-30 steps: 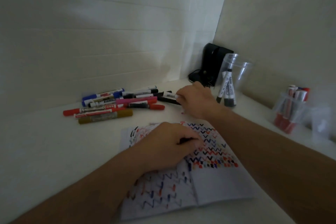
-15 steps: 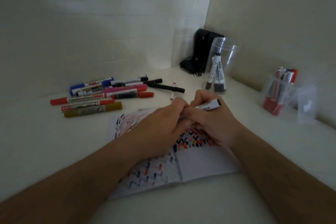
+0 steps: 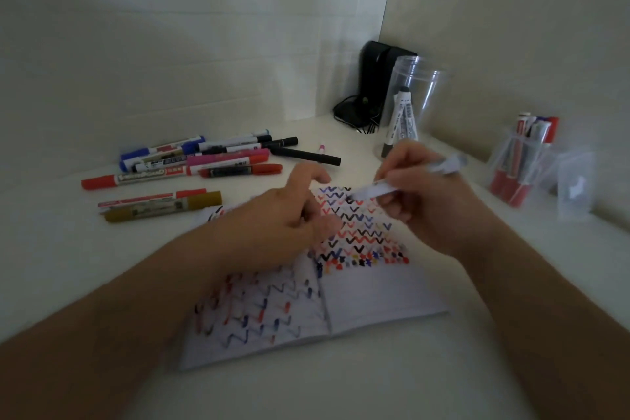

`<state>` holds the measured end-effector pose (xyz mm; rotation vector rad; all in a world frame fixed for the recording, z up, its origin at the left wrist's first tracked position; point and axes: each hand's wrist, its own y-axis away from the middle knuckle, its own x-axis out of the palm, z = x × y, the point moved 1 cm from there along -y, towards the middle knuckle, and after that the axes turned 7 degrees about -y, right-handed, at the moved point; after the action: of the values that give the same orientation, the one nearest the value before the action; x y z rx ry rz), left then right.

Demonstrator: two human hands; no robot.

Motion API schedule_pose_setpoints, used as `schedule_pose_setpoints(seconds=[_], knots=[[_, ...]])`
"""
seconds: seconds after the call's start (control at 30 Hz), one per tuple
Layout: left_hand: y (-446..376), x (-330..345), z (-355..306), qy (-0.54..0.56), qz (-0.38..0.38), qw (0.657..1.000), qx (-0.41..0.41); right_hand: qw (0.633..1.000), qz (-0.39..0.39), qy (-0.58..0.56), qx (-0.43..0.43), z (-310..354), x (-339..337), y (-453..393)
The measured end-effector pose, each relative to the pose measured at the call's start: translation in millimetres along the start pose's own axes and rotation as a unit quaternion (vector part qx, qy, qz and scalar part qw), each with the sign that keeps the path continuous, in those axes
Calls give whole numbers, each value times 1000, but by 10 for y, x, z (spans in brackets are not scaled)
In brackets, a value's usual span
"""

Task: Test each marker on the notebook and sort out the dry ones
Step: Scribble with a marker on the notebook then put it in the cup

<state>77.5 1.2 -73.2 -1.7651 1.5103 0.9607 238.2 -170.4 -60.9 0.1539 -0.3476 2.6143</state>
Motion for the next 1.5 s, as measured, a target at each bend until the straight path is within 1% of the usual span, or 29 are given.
schedule_pose_setpoints(seconds=[0.07,0.13,0.17,0.27,0.4,0.47,0.57,0.67,0.77,0.83,0.97,1.17,1.33,1.5], knots=[[40,-72,89,-54,23,998,1,997,-15,-70,-3,69,-76,9],[71,-101,150,-107,34,994,6,996,-4,-88,17,68,-38,37],[76,-100,171,-112,30,993,7,996,8,-82,35,49,17,54],[65,-66,185,-114,13,993,3,996,39,1,78,22,248,103],[38,11,149,-89,-40,995,-29,991,61,87,85,-16,426,254],[41,29,126,-64,-47,996,-51,990,33,114,70,-85,423,345],[56,38,86,-40,-14,996,-78,996,-32,69,52,-176,381,417],[36,65,38,-44,-9,994,-98,993,-69,87,45,-193,397,437],[-10,81,-5,-66,-11,993,-98,978,-64,195,46,-245,439,449],[-33,75,-11,-74,-4,992,-99,970,-63,232,40,-274,461,454],[-48,73,-1,-86,2,991,-99,966,-59,251,30,-262,475,449],[-59,72,-1,-88,5,991,-99,964,-64,252,61,-280,462,424],[-49,70,-13,-91,7,991,-97,955,-67,284,56,-278,493,422],[-50,74,-12,-94,5,990,-101,962,-78,252,71,-263,482,428]])
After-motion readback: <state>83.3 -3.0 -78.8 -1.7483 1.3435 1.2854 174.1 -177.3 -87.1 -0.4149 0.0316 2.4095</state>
